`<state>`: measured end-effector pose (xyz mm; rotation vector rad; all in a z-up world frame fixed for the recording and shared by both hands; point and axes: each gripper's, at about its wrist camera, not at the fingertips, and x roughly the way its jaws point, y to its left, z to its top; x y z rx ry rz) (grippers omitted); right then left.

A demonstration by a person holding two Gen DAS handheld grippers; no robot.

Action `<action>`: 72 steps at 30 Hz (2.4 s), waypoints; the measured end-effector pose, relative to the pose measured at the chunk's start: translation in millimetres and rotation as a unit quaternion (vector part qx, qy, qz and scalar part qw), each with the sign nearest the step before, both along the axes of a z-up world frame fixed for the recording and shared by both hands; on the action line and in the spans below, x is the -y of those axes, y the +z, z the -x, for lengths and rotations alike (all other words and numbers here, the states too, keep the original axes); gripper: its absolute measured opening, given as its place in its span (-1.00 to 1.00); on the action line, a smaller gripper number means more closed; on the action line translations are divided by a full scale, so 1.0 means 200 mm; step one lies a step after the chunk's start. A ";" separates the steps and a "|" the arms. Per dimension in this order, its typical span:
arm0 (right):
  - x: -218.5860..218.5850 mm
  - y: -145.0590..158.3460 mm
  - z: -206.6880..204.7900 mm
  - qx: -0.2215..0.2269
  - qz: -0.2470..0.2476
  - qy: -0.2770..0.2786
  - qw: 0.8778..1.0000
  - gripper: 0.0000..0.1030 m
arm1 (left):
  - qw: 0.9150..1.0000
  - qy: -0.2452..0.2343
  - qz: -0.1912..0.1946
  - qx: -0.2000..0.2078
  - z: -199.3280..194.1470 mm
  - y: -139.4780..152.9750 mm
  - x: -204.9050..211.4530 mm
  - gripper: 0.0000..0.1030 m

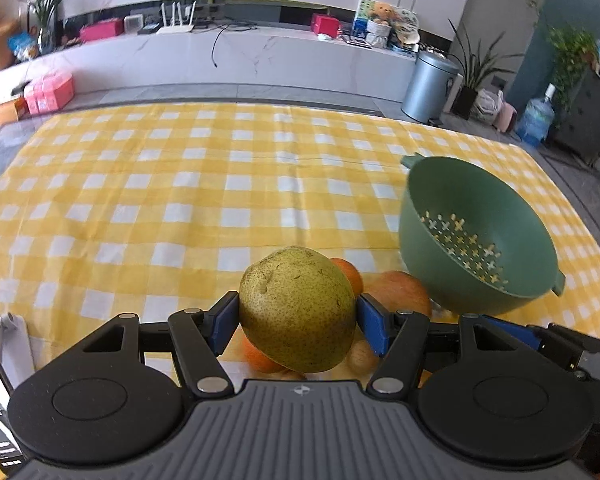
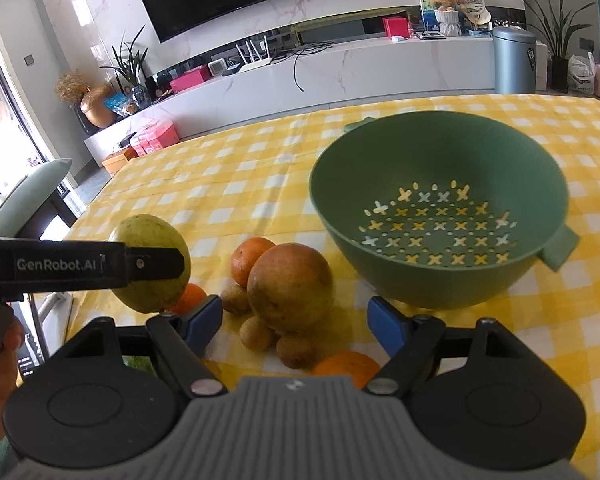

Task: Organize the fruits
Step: 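Grasp the brownish-red pear with the right tool while the left tool lifts the green pear, then carry both held pears over the green colander with both tools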

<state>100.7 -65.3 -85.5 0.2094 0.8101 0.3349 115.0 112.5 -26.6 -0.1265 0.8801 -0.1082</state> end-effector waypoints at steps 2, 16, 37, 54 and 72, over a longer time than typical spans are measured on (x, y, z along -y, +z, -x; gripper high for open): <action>-0.02 -0.02 -0.02 0.000 -0.002 0.000 1.000 0.49 | 1.000 0.006 0.014 -0.003 -0.01 -0.01 -0.04 0.41; -0.10 -0.10 -0.13 -0.011 -0.012 -0.016 1.000 0.37 | 1.000 0.007 0.019 0.014 -0.03 -0.04 -0.03 0.41; -0.10 -0.04 -0.09 0.024 0.003 0.018 1.000 0.14 | 0.999 0.023 0.025 0.030 0.00 -0.01 -0.05 0.41; 0.29 0.34 0.05 0.117 0.045 0.032 0.992 0.14 | 0.997 -0.037 0.049 0.047 0.02 0.27 0.23 0.41; 0.58 0.19 -0.38 0.028 0.142 0.082 0.986 0.14 | 0.982 -0.184 -0.013 -0.035 -0.43 0.10 0.75 0.41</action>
